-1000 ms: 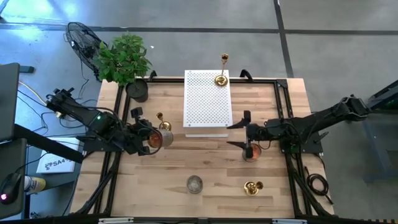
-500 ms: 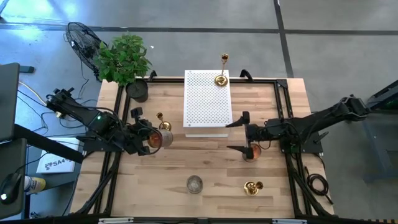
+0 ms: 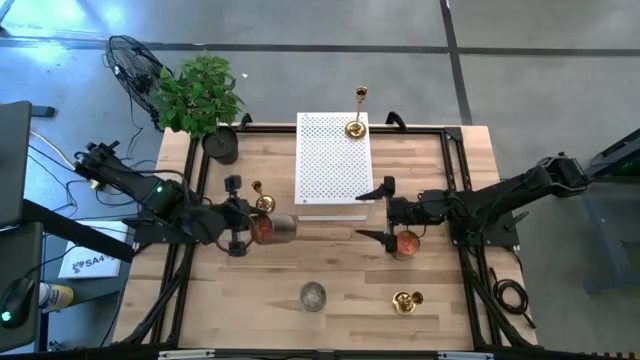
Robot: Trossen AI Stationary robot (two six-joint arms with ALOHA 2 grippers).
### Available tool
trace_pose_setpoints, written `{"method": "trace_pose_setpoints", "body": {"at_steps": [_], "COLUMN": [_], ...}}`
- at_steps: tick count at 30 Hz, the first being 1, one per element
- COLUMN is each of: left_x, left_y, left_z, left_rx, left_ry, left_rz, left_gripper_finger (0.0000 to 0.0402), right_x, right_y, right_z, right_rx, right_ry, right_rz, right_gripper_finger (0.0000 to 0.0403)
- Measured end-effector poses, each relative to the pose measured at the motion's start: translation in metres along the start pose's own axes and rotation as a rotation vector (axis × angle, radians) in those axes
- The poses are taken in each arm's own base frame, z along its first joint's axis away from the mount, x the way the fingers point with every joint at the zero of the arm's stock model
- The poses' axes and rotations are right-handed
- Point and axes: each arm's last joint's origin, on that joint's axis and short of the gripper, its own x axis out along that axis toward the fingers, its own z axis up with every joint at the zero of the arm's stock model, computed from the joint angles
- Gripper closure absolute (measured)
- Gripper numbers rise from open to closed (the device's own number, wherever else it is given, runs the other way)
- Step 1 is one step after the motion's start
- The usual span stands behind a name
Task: Pick & Place candle stick holders
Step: Put the left orange scented candle on the shelf
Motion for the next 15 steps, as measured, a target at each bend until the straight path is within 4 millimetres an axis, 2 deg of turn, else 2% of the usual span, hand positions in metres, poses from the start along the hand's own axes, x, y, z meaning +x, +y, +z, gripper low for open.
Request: {"method": "trace_pose_setpoints", "body": {"at_steps": [4,7,12,15], "left_x": [0.003,0.013,0.044,0.062], "left_y": [-0.001,0.001,0.008,0.013], "left_z": [0.011,0.017,0.022,0.023], "left_rx": [0.032,0.038,0.068,0.085], "left_ry": [-0.084,-0.103,-0.085,-0.078], "left_rz": [-0.007,-0.011,-0.030,-0.049], "left_gripper_finger": [0.0401,0.0401,0.0401,0.0401], "right_x": [0.007,0.013,0.028,0.040], "right_y": [-0.003,-0.001,0.003,0.006], "right_z": [-0.002,-0.001,0.013,0.017], "right_rx": [-0.016,-0.047,-0.052,-0.071], "right_ry": [-0.028,-0.029,-0.040,0.015], "right_rz": [-0.023,-0.004,0.055,0.062], "right_gripper_finger": [0.0003,0.0003,0.0003,0.0003]}}
